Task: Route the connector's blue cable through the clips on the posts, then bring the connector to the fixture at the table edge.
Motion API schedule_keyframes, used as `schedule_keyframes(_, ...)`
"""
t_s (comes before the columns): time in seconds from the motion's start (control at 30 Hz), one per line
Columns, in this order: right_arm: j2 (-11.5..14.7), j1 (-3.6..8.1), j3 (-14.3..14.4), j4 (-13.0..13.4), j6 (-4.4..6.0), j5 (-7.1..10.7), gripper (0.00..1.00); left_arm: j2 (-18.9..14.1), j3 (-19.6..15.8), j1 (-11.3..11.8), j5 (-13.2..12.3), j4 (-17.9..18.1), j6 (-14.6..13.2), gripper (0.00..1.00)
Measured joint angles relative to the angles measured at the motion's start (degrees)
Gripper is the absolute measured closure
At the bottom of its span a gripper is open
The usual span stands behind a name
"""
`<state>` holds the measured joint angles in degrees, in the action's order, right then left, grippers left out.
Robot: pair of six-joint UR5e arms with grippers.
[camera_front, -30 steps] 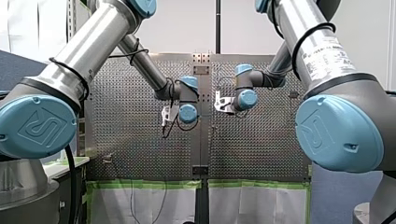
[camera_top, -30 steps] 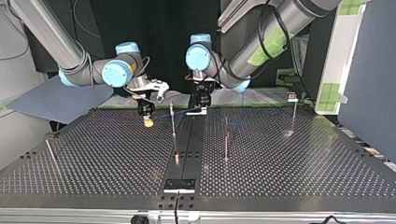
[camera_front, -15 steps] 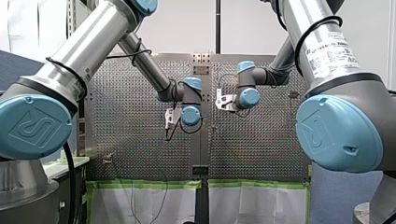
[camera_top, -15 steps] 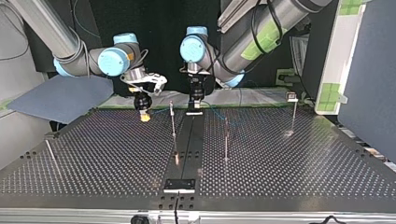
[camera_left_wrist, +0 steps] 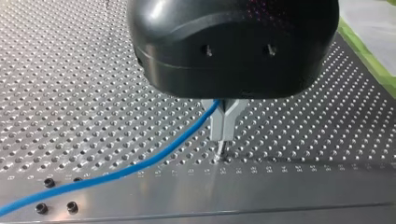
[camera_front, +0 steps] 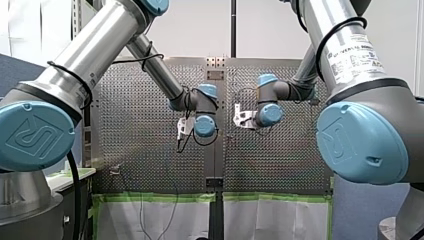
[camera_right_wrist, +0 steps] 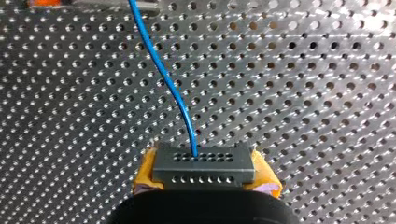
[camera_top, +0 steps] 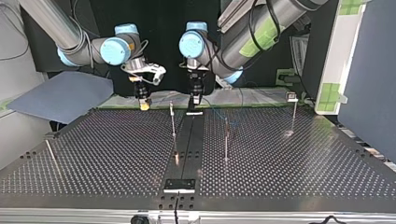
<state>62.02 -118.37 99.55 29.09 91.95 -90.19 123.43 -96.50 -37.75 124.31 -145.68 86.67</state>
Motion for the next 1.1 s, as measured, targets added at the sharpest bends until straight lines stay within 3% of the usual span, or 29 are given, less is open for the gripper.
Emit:
schedule_keyframes(0.37,-0.1,1.54,5.0,5.3,-0.17,0.10,0.98,0.6,-0.1,-1.4,-0.1,0.4,0.1,1.00)
schedule_keyframes(0.73,-2.7,3.94,5.5,8.2,-0.26,0.52,0.98,2.8,-0.1,-1.8,-0.5,2.9,0.7,1.00)
schedule_keyframes(1.1,-3.9,6.62,5.5,10.0,0.12,3.92,0.98,3.0,0.4,-1.5,-1.7,3.3,0.9,1.00)
